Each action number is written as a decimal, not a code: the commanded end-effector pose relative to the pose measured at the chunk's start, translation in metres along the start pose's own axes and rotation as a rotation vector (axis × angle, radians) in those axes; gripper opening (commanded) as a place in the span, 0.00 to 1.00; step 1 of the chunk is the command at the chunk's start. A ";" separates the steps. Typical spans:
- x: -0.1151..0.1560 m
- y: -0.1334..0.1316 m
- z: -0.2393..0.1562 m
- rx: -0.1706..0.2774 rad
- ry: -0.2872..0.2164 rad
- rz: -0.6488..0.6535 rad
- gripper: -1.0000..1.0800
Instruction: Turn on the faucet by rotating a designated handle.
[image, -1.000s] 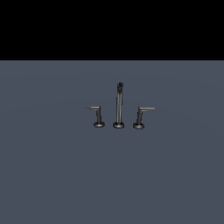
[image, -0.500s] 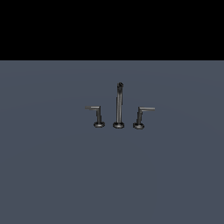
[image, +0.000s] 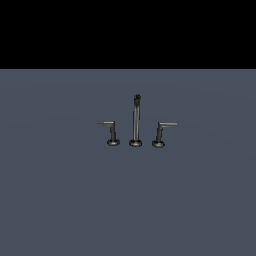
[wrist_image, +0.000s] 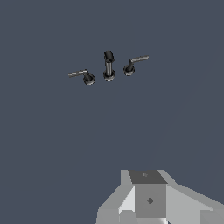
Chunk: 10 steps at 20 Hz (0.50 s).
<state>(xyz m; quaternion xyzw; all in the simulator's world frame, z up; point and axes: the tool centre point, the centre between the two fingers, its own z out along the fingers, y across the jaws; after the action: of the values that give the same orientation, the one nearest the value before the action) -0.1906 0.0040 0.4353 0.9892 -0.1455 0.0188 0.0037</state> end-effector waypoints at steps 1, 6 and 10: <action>0.014 -0.006 0.017 0.000 -0.002 0.063 0.00; 0.045 -0.015 0.053 -0.001 -0.006 0.193 0.00; 0.069 -0.019 0.081 -0.002 -0.009 0.296 0.00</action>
<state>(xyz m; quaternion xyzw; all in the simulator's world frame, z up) -0.1256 0.0028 0.3677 0.9626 -0.2707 0.0149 0.0019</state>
